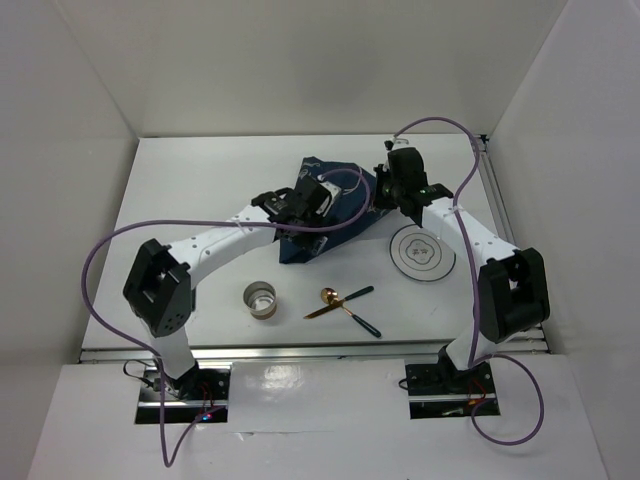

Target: Set the dinner table for one person

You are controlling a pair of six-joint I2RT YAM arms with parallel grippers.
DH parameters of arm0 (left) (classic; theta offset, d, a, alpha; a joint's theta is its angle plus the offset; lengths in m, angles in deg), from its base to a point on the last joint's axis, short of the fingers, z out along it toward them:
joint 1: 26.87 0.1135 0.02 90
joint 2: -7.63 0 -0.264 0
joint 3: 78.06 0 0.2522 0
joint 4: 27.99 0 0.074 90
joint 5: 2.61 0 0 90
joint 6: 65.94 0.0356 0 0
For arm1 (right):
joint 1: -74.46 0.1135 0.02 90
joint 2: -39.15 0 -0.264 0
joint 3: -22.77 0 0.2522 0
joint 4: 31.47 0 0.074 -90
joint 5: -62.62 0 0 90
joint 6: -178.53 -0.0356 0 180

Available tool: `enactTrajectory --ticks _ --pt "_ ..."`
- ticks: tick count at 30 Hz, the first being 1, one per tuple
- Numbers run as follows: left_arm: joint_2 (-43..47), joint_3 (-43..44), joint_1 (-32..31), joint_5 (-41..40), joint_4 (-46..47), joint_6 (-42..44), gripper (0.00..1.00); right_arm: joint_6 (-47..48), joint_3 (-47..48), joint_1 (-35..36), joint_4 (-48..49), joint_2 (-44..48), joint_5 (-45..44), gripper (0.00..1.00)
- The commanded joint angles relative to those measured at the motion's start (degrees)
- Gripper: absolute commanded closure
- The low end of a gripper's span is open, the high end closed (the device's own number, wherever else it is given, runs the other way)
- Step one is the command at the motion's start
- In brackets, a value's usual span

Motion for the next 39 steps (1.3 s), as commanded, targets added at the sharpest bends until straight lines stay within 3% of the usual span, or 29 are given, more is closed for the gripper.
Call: enactTrajectory --ticks 1,5,10,14,18,19,21,25,30,33,34,38,39 --pt "-2.18 -0.55 -0.17 -3.90 1.94 2.65 0.13 -0.39 0.82 -0.41 1.13 2.70 -0.13 1.00" --pt "-3.86 -0.55 -0.17 -2.31 2.56 3.18 0.20 -0.39 1.44 -0.41 0.60 2.17 0.40 1.00" --pt "-5.17 -1.08 -0.17 -1.70 3.87 3.18 0.20 -0.39 1.44 -0.41 0.08 2.17 0.40 1.00" --pt "-7.54 -0.46 -0.17 -3.71 4.49 3.18 0.33 0.14 1.44 -0.94 0.08 2.17 0.40 1.00" --pt "-8.78 1.55 -0.17 -4.68 4.49 2.65 0.65 0.14 1.44 -0.94 0.08 2.17 0.40 1.00" --pt "-8.78 2.26 -0.17 -5.73 4.49 2.65 0.82 0.14 1.44 -0.94 0.08 2.17 0.40 1.00" --pt "-8.78 3.66 -0.17 -6.79 2.92 1.95 0.99 0.14 1.44 -0.94 0.08 2.69 0.40 1.00" --pt "-7.13 7.88 2.28 -8.12 -1.12 -0.42 1.00 0.66 1.44 -0.94 -0.45 2.70 -0.13 1.00" --pt "-3.60 14.46 10.89 1.62 -3.24 -3.49 1.00 1.98 4.33 -2.78 0.77 1.30 0.40 1.00" --pt "-6.75 26.04 19.06 12.25 -6.66 -5.87 1.00 2.78 10.82 -4.02 1.31 -2.30 1.71 1.00" --pt "-8.42 35.04 21.17 15.23 -7.98 -6.40 1.00 3.65 16.06 -4.80 1.31 -3.53 1.72 1.00" --pt "-15.02 54.51 32.40 27.54 -13.53 -11.05 1.00 6.11 29.69 -5.42 -0.10 -8.72 2.33 1.00" --pt "-14.24 53.51 34.36 33.14 -12.31 -14.63 1.00 7.25 30.96 -5.42 -0.10 -8.73 2.33 1.00"
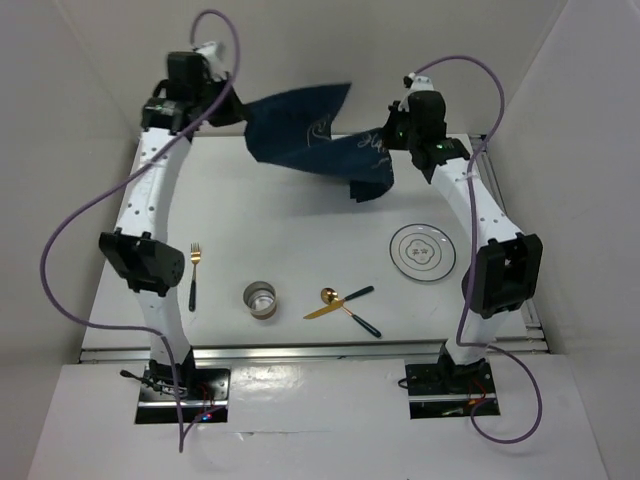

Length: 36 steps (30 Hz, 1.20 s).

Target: Set the dinner table for one person

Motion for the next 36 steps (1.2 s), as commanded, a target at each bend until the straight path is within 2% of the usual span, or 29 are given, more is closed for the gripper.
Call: enactTrajectory --ticks 1,2,4,5,8,9,11,12,13,14,15,16,17,18,20,21,23,24,25,26,27,28,29,30,31,36 --pt "1.95 1.78 6.91 18.31 -1.25 -8.95 1.00 4.09 7.60 -0.24 2.54 0.01 1.09 1.00" --pt "8.06 -10.17 8.76 21.31 6.96 -10.97 1.00 4.09 6.39 -0.24 3.33 0.97 1.09 1.00" --pt "14.86 -23.67 12.99 26.93 16.05 -16.15 1.00 4.09 1.39 -0.77 7.10 5.44 2.32 1.00" --pt "19.42 -33.74 13.87 27.48 21.05 -17.05 1.00 4.09 -5.42 -0.77 8.77 7.20 2.93 1.00" --pt "23.76 -45.24 15.11 29.41 23.73 -17.58 1.00 3.31 -15.48 -0.77 13.53 13.89 5.13 1.00" --pt "25.08 -52.84 15.63 29.42 24.61 -18.19 1.00 2.78 -21.17 -0.77 14.06 15.20 5.83 1.00" --pt "29.38 -60.61 15.63 30.30 28.56 -19.77 1.00 0.85 -25.95 -0.77 14.06 18.55 6.88 1.00" --pt "30.70 -67.35 15.63 29.61 29.96 -20.30 1.00 0.23 -28.41 -0.25 14.06 19.51 6.89 1.00" --pt "32.28 -69.86 15.63 29.08 31.81 -20.31 1.00 -1.08 -32.87 -0.24 14.06 21.70 6.89 1.00" --pt "32.30 -71.36 15.63 29.07 31.82 -20.31 1.00 -1.70 -34.74 0.28 14.06 22.59 6.89 0.95" --pt "31.25 -71.90 15.63 29.07 30.08 -20.31 0.93 -1.71 -36.41 0.28 13.37 23.21 6.89 0.78" --pt "30.28 -71.03 15.63 28.55 28.33 -19.26 0.65 -2.58 -38.78 0.28 11.88 23.74 6.02 0.58" --pt "29.06 -70.24 15.63 28.02 26.66 -17.95 0.51 -3.63 -39.59 0.28 11.26 24.61 4.97 0.26" --pt "27.22 -68.58 15.63 27.15 23.77 -17.41 0.38 -4.25 -40.20 0.28 10.73 24.62 2.26 0.16" --pt "26.58 -66.81 15.63 23.91 21.11 -16.71 0.17 -4.78 -40.74 0.28 9.33 26.11 -0.13 0.04" --pt "26.58 -66.11 15.63 22.58 20.15 -16.71 0.09 -4.78 -39.95 0.28 9.32 26.12 -1.44 0.01" --pt "26.58 -63.65 15.63 18.90 16.89 -16.71 0.00 -4.78 -36.97 0.28 7.65 25.07 -3.47 0.01" --pt "26.58 -62.77 15.63 15.57 15.93 -16.10 0.00 -4.78 -35.83 0.28 6.34 24.45 -3.48 0.03" --pt "27.11 -62.15 15.63 14.67 15.92 -15.57 0.00 -4.78 -34.68 0.28 5.81 23.58 -2.52 0.14" --pt "27.11 -61.54 14.59 14.66 15.92 -14.95 0.02 -5.31 -32.41 0.28 5.19 22.52 -1.47 0.24" --pt "27.11 -61.53 14.06 13.88 15.92 -14.25 0.08 -5.31 -31.17 0.28 3.62 19.55 -0.15 0.42" --pt "27.11 -61.53 13.44 13.87 15.92 -14.24 0.44 -5.31 -29.85 0.89 2.39 17.78 0.91 0.59" --pt "26.07 -60.84 11.87 14.65 16.53 -13.46 0.66 -6.09 -27.23 1.51 0.98 15.85 0.92 0.91" --pt "23.71 -60.83 10.90 15.27 16.53 -13.45 0.83 -7.23 -26.07 1.51 -1.99 11.92 0.92 1.00" --pt "22.03 -59.87 9.93 15.27 15.84 -13.45 1.00 -7.77 -25.10 2.04 -3.33 10.05 0.92 1.00" --pt "10.78 -53.81 4.65 14.66 11.62 -10.47 1.00 -9.96 -22.98 3.10 -8.26 1.43 0.92 1.00"
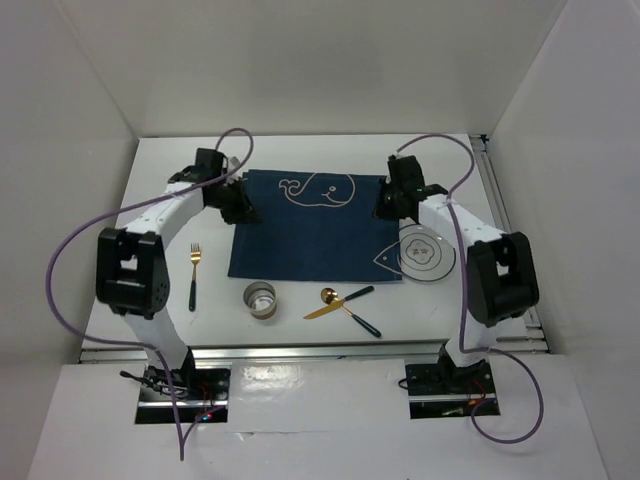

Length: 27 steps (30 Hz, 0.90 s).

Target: Set the dinner table for one person

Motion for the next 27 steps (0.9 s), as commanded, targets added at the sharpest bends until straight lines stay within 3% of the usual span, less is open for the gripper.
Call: enactTrajectory --ticks 1,7,12,20,27 --pt "-7.84 3.27 -2.04 -2.06 -5.45 2.93 1.00 -2.32 1.08 0.67 -7.97 -4.04 1.30 1.00" --pt "-14.90 6.08 -2.05 -8.99 -8.80 2.24 1.00 -2.32 0.30 3.39 -5.89 -9.67 3.42 1.00" --pt "-19.03 6.09 1.03 -9.09 -8.81 2.23 1.00 -2.32 1.51 3.92 -4.73 -14.15 4.48 1.00" --pt "-20.96 6.09 4.81 -10.24 -8.81 2.93 1.00 -2.32 6.61 3.92 -4.11 -21.88 5.71 1.00" --pt "-19.56 3.02 5.34 -8.66 -8.28 3.55 1.00 -2.93 3.81 4.45 -3.50 -21.98 3.25 1.00"
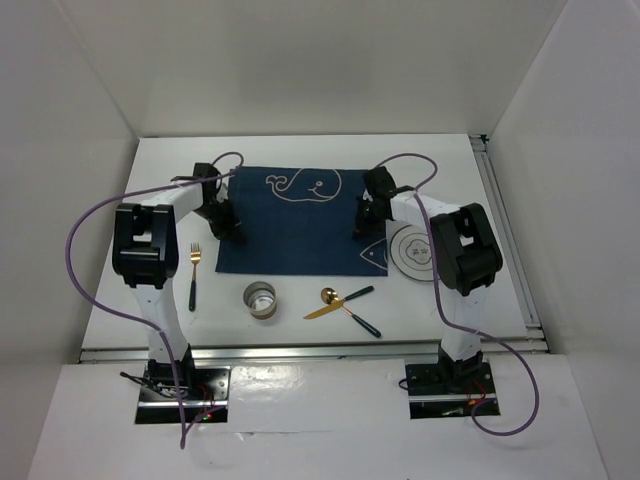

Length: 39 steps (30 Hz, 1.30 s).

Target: Set the dinner table for one person

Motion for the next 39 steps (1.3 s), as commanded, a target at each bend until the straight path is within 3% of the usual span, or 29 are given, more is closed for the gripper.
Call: enactTrajectory --ticks 1,10,19,27,28,29,33,37,39 --pt "-0.20 -3.41 0.49 -3.16 0.37 1.95 1.00 -0.57 -3.23 0.60 -0.18 -2.40 -3.29 1.00" --pt "2.17 -8.50 -0.65 -2.01 2.05 1.86 1.00 -1.19 -6.05 0.60 -2.46 -0.81 -9.08 1.00" --pt "5.25 -11.06 -1.71 -3.58 2.58 1.86 1.00 -1.89 -9.91 0.60 -2.37 2.18 -9.36 1.00" --pt "7.36 -6.94 -1.71 -7.53 -1.37 1.86 1.00 -1.89 -3.95 0.60 -6.58 7.61 -8.74 1.00" --pt "7.36 -6.24 -1.71 -8.07 -1.38 1.86 0.96 -1.29 -2.72 0.60 -7.20 8.49 -8.74 1.00" --pt "8.32 -4.84 -1.71 -8.07 -2.25 1.86 0.84 -1.28 -0.45 0.60 -7.73 9.37 -8.74 0.97" --pt "11.49 -0.97 -2.23 -8.07 -4.89 2.39 0.60 -0.22 4.66 0.60 -9.84 14.46 -8.74 0.65" --pt "16.41 1.67 -2.85 -8.60 -7.35 3.53 0.39 0.82 5.99 2.00 -10.46 18.51 -6.37 0.54" --pt "19.92 2.20 -3.38 -9.21 -8.15 3.53 0.35 1.44 5.99 5.67 -9.85 19.14 -4.26 0.43"
